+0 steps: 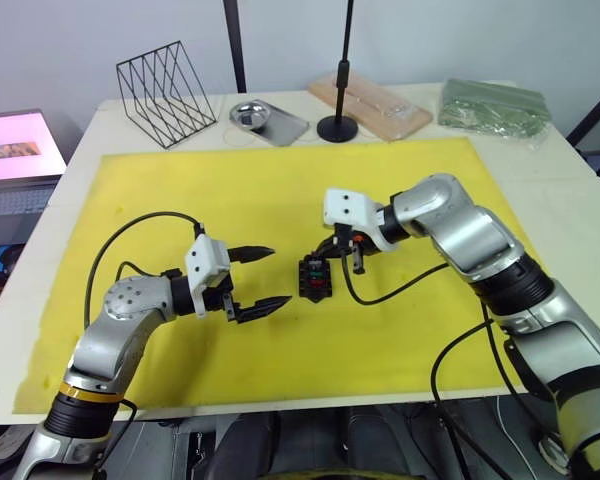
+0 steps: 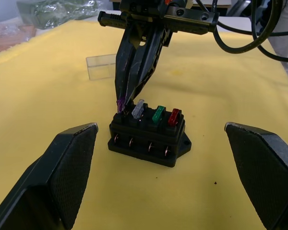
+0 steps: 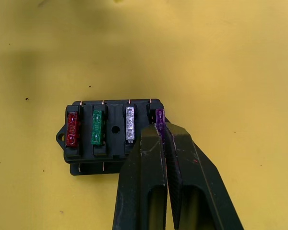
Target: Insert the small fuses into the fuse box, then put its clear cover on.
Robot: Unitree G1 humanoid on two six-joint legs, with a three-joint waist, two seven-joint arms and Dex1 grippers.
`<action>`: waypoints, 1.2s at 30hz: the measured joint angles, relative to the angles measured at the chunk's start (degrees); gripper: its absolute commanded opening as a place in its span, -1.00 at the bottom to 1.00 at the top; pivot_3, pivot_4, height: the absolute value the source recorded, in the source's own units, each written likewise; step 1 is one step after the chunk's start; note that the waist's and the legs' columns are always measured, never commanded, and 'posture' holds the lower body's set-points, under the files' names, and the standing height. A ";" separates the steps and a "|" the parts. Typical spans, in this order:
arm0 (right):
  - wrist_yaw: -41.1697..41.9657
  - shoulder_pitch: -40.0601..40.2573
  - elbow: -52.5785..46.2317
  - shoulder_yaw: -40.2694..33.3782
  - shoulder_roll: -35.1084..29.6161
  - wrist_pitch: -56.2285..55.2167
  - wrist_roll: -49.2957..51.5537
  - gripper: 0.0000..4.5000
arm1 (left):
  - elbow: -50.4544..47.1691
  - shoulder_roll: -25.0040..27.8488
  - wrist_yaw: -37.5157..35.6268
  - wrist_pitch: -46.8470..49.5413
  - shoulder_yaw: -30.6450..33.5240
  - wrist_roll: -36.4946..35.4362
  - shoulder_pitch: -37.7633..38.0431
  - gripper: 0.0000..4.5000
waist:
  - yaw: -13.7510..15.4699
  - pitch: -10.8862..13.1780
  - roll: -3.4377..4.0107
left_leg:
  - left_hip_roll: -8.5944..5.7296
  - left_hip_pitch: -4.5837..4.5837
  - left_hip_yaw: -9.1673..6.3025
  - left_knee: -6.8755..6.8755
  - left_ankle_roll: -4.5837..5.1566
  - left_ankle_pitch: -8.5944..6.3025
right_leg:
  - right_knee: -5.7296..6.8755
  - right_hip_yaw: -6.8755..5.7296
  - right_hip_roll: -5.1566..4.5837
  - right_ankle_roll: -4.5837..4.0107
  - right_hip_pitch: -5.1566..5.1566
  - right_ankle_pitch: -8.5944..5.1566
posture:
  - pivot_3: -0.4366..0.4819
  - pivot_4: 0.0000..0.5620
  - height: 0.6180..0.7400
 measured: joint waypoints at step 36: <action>2.13 0.57 -0.94 0.25 0.52 -0.84 -2.84 -0.98 | 0.17 0.50 0.10 -0.02 0.02 0.67 -0.05 1.00 | -0.11 -0.01 0.01 | 0.00 0.01 0.00 0.00 -0.01 0.00 | 0.02 0.00 0.00 0.00 0.00 0.00 | -0.05 -0.47 1.00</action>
